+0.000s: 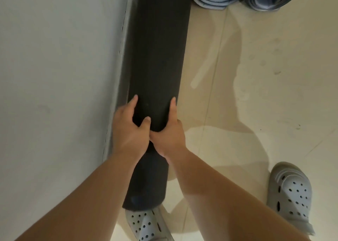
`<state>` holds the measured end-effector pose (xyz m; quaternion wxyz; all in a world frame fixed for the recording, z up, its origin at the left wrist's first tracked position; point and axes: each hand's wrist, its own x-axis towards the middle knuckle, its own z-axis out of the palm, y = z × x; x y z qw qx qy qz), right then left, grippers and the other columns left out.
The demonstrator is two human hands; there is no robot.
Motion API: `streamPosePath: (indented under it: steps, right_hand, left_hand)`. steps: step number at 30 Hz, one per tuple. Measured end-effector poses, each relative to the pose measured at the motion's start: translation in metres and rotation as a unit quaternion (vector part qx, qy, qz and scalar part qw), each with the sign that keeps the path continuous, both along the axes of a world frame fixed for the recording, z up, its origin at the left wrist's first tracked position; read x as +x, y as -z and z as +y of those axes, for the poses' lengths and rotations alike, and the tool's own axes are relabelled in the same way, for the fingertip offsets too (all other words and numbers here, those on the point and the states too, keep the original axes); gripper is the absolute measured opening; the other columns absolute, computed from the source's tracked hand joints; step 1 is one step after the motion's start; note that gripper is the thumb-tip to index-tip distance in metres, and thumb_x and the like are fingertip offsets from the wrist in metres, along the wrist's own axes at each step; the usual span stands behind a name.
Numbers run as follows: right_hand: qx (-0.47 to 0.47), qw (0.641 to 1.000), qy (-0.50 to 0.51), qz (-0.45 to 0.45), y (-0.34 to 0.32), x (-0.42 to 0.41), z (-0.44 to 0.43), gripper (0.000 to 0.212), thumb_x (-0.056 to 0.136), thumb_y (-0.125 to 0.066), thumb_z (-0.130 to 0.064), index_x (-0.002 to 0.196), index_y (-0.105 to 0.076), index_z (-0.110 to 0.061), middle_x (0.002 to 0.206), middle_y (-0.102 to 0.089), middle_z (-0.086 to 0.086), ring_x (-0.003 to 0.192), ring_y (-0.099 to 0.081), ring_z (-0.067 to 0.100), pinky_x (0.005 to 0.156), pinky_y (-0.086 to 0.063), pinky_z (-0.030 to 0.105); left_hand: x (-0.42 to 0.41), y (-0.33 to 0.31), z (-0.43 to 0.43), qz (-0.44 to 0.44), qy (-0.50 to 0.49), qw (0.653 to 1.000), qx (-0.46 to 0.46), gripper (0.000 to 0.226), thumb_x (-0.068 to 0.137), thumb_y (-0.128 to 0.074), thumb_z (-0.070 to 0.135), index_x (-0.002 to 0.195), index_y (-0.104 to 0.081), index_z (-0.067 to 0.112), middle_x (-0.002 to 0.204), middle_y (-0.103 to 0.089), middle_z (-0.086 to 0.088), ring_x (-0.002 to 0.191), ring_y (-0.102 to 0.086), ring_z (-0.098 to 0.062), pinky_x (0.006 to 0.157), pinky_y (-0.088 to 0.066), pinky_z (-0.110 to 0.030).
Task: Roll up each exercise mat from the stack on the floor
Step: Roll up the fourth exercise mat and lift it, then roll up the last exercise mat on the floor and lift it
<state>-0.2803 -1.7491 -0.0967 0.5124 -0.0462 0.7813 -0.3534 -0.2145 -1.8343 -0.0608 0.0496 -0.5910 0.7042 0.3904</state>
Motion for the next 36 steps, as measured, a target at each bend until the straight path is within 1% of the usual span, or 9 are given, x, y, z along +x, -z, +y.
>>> streamPosePath:
  steps: [4, 7, 12, 16, 18, 21, 23, 30, 36]
  right_hand:
    - [-0.010, 0.996, -0.090, 0.003, 0.009, -0.006, -0.031, 0.101, 0.099, -0.067, -0.033, 0.155, 0.012, -0.061, 0.119, -0.054, 0.005, 0.080, -0.059, 0.014, 0.059, -0.048, 0.023]
    - [-0.036, 0.991, -0.128, -0.031, 0.009, -0.023, -0.019, 0.110, 0.093, -0.077, -0.032, 0.155, 0.009, -0.063, 0.127, -0.061, 0.007, 0.092, -0.066, 0.018, 0.080, -0.060, 0.032]
    - [0.009, 0.975, -0.217, -0.048, -0.010, -0.054, 0.007, 0.088, 0.101, -0.067, -0.033, 0.161, -0.006, -0.055, 0.142, -0.060, 0.005, 0.085, -0.066, 0.016, 0.072, -0.049, 0.019]
    - [0.058, 0.970, -0.234, -0.009, -0.046, -0.075, 0.044, 0.078, 0.103, -0.062, -0.040, 0.163, -0.014, -0.047, 0.089, -0.066, -0.007, 0.068, -0.066, 0.008, 0.061, -0.042, 0.016]
    - [0.086, 0.971, -0.221, -0.013, -0.076, -0.091, 0.065, 0.083, 0.102, -0.063, -0.042, 0.165, -0.009, -0.042, 0.095, -0.066, -0.007, 0.070, -0.065, 0.011, 0.064, -0.046, 0.025]
    - [0.118, 0.966, -0.229, -0.004, -0.132, -0.118, 0.096, 0.090, 0.099, -0.063, -0.049, 0.166, -0.006, -0.033, 0.145, -0.059, 0.009, 0.105, -0.068, 0.025, 0.085, -0.050, 0.032]
    - [0.124, 0.964, -0.234, -0.003, -0.185, -0.139, 0.114, 0.090, 0.099, -0.063, -0.051, 0.166, -0.007, -0.031, 0.159, -0.045, 0.010, 0.126, -0.061, 0.029, 0.095, -0.050, 0.033]
    - [0.078, 0.972, -0.222, 0.017, -0.437, -0.232, 0.189, 0.087, 0.099, -0.065, -0.050, 0.166, -0.014, -0.028, 0.164, -0.036, 0.011, 0.147, -0.042, 0.030, 0.113, -0.039, 0.037]
    - [0.020, 0.984, -0.153, 0.087, -0.613, -0.289, 0.264, 0.083, 0.098, -0.067, -0.047, 0.165, -0.021, -0.030, 0.161, -0.038, 0.010, 0.139, -0.047, 0.028, 0.106, -0.038, 0.034]
  left_hand:
    - [-0.005, -0.003, -0.017, -0.092, 0.116, 0.980, -0.135, 0.050, 0.100, -0.060, 0.031, 0.148, -0.048, 0.035, 0.159, -0.032, -0.006, 0.144, -0.032, -0.027, 0.112, -0.039, -0.045]
    - [-0.003, -0.004, -0.025, -0.088, 0.133, 0.978, -0.134, 0.041, 0.103, -0.055, 0.029, 0.144, -0.056, 0.030, 0.155, -0.038, -0.008, 0.140, -0.038, -0.028, 0.109, -0.041, -0.042]
    - [-0.013, -0.019, -0.034, -0.146, 0.158, 0.973, -0.084, 0.046, 0.103, -0.052, 0.036, 0.149, -0.049, 0.033, 0.159, -0.032, -0.009, 0.142, -0.037, -0.030, 0.109, -0.041, -0.045]
    - [-0.018, -0.052, -0.032, -0.244, 0.208, 0.947, -0.034, 0.058, 0.102, -0.047, 0.051, 0.156, -0.032, 0.034, 0.162, -0.025, -0.011, 0.142, -0.033, -0.037, 0.108, -0.041, -0.054]
    - [-0.019, -0.079, -0.027, -0.249, 0.221, 0.942, -0.030, 0.059, 0.101, -0.047, 0.053, 0.155, -0.034, 0.031, 0.159, -0.030, -0.011, 0.138, -0.039, -0.037, 0.107, -0.044, -0.054]
    - [-0.024, -0.136, -0.011, -0.242, 0.230, 0.943, -0.005, 0.061, 0.098, -0.050, 0.056, 0.152, -0.038, 0.030, 0.157, -0.035, -0.009, 0.137, -0.043, -0.036, 0.108, -0.045, -0.053]
    - [-0.033, -0.190, 0.004, -0.240, 0.225, 0.944, 0.020, 0.063, 0.096, -0.053, 0.058, 0.150, -0.039, 0.030, 0.156, -0.039, -0.007, 0.138, -0.044, -0.034, 0.109, -0.045, -0.053]
    - [-0.113, -0.443, 0.084, -0.167, 0.146, 0.974, 0.055, 0.066, 0.095, -0.063, 0.050, 0.152, -0.040, 0.025, 0.151, -0.046, -0.007, 0.133, -0.051, -0.032, 0.107, -0.045, -0.047]
    - [-0.170, -0.601, 0.172, -0.048, 0.169, 0.984, 0.039, 0.067, 0.093, -0.068, 0.044, 0.151, -0.042, 0.023, 0.150, -0.045, -0.007, 0.128, -0.052, -0.028, 0.103, -0.045, -0.039]
